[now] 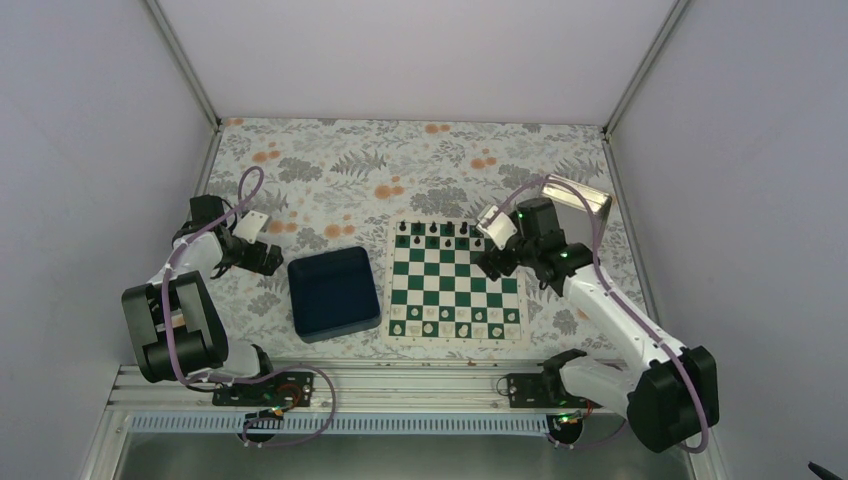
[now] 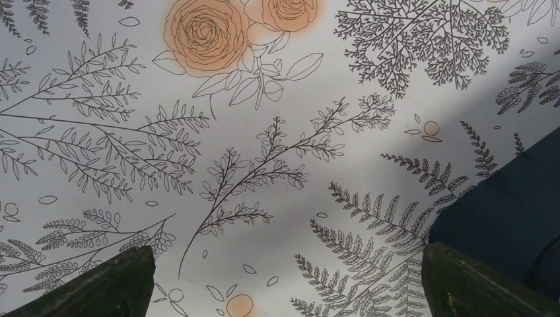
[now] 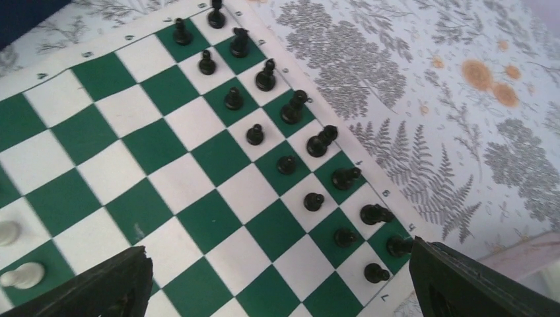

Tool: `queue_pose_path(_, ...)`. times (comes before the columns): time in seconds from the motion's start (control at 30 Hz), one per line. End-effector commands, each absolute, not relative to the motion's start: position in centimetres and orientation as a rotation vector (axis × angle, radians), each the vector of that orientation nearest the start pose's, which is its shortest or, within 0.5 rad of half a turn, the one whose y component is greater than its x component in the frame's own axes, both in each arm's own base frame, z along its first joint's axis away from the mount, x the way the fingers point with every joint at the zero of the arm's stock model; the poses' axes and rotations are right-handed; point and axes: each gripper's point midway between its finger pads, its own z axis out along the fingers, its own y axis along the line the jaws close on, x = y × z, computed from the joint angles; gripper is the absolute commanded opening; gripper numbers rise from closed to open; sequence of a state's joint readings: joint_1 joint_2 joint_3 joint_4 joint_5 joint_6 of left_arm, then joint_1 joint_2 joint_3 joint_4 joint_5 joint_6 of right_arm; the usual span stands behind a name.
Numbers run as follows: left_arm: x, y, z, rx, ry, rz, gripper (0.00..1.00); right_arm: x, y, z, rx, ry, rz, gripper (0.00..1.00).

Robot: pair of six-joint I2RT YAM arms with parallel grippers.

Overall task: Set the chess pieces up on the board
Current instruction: Reset both arms

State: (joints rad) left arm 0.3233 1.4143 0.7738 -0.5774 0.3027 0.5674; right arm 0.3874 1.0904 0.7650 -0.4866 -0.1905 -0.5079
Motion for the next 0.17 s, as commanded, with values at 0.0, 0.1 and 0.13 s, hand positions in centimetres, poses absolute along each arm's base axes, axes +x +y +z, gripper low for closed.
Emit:
queue_pose_path(0.0, 29.53, 3.88, 5.65, 0.416, 2.633, -0.191, 1.0, 29.93, 14.74, 16.77, -0.987, 2.023, 0.104, 1.0)
queue_pose_path(0.1, 29.51, 3.87, 5.71, 0.416, 2.631, -0.191, 1.0, 29.69, 14.45, 17.19, -0.978, 2.005, 0.088, 1.0)
queue_pose_path(0.13, 29.51, 3.85, 5.75, 0.416, 2.63, -0.191, 1.0, 29.9, 13.91, 17.57, -0.953, 1.991, 0.049, 1.0)
